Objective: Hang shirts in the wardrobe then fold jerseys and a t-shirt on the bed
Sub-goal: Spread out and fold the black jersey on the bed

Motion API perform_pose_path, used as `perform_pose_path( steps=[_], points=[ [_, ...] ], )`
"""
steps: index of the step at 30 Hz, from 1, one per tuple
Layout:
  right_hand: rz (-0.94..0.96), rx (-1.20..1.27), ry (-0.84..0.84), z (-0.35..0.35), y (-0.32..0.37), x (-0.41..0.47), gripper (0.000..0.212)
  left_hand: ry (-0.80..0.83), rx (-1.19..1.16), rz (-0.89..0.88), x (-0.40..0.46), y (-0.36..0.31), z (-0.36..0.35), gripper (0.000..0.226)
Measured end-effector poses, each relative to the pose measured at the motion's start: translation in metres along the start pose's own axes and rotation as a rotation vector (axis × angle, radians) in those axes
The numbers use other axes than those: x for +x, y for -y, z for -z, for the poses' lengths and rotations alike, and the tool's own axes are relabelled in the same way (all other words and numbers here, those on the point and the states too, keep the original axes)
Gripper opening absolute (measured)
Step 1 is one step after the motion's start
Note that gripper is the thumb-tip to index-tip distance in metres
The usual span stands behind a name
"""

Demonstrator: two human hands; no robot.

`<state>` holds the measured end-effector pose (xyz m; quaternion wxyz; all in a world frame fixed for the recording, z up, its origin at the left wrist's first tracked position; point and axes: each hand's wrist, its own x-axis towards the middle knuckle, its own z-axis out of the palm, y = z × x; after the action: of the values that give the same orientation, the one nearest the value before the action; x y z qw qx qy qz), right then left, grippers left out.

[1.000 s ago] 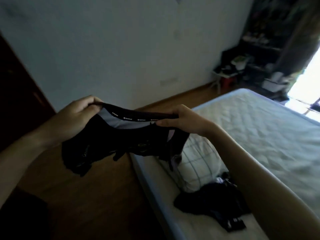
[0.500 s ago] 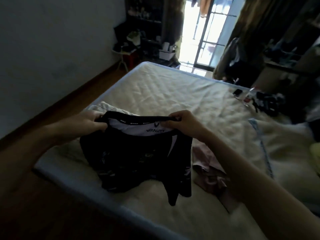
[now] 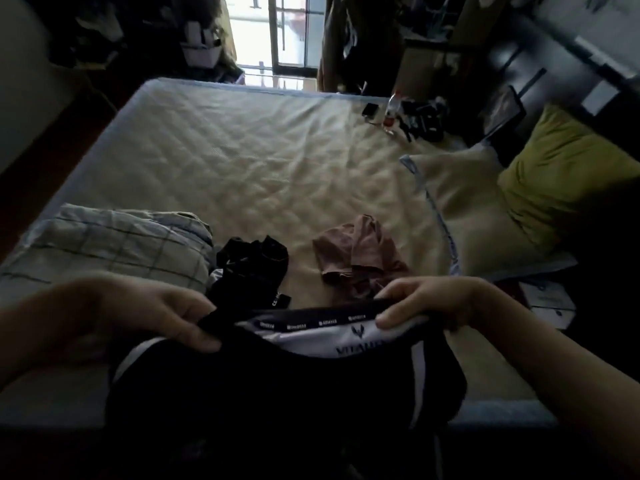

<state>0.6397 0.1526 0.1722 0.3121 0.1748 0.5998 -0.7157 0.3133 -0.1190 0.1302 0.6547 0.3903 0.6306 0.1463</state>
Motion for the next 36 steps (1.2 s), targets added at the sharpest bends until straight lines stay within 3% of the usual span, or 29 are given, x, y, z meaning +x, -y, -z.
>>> perform_pose_path(
  steps=[3, 6, 8, 11, 13, 15, 18, 23, 25, 28, 30, 32, 34, 36],
  points=[
    [0.009, 0.096, -0.309, 0.091, -0.015, 0.057, 0.037, 0.014, -0.197, -0.048, 0.075, -0.034, 0.039, 0.039],
    [-0.009, -0.043, -0.591, 0.194, -0.047, 0.147, 0.027, -0.321, -0.171, -0.039, 0.196, -0.021, 0.09, 0.015],
    [-0.041, -0.15, -0.668, 0.248, -0.082, 0.214, 0.023, -0.464, -0.101, 0.046, 0.28, 0.019, 0.113, 0.003],
    [-0.129, -0.296, -0.686, 0.296, -0.153, 0.307, 0.016, -0.571, -0.001, 0.172, 0.39, 0.079, 0.117, 0.01],
    [-0.177, -0.34, -0.701, 0.311, -0.198, 0.356, 0.027, -0.671, 0.067, 0.262, 0.44, 0.11, 0.104, 0.015],
    [-0.173, -0.367, -0.844, 0.322, -0.226, 0.386, 0.024, -0.792, 0.036, 0.286, 0.473, 0.129, 0.094, 0.021],
    [-0.103, -0.278, -1.041, 0.349, -0.233, 0.406, 0.032, -0.952, -0.004, 0.269, 0.502, 0.142, 0.101, 0.021],
    [-0.01, -0.313, -1.173, 0.401, -0.211, 0.424, 0.049, -1.126, 0.044, 0.196, 0.523, 0.132, 0.15, 0.025],
    [-0.049, -0.373, -1.207, 0.422, -0.199, 0.433, 0.053, -1.132, 0.065, 0.214, 0.531, 0.126, 0.176, 0.025],
    [-0.1, -0.416, -1.217, 0.457, -0.188, 0.44, 0.057, -0.99, 0.064, 0.241, 0.543, 0.121, 0.207, 0.023],
    [-0.126, -0.418, -1.191, 0.468, -0.183, 0.443, 0.057, -0.858, -0.126, 0.189, 0.545, 0.116, 0.213, 0.027],
    [-0.145, -0.487, -1.159, 0.462, -0.182, 0.443, 0.05, -0.742, -0.338, 0.166, 0.543, 0.116, 0.204, 0.027],
    [-0.11, -0.549, -1.107, 0.442, -0.186, 0.437, 0.036, -0.662, -0.332, 0.169, 0.537, 0.123, 0.186, 0.031],
    [-0.087, -0.631, -1.075, 0.411, -0.194, 0.426, 0.043, -0.639, -0.235, 0.161, 0.528, 0.132, 0.169, 0.033]
  ],
)
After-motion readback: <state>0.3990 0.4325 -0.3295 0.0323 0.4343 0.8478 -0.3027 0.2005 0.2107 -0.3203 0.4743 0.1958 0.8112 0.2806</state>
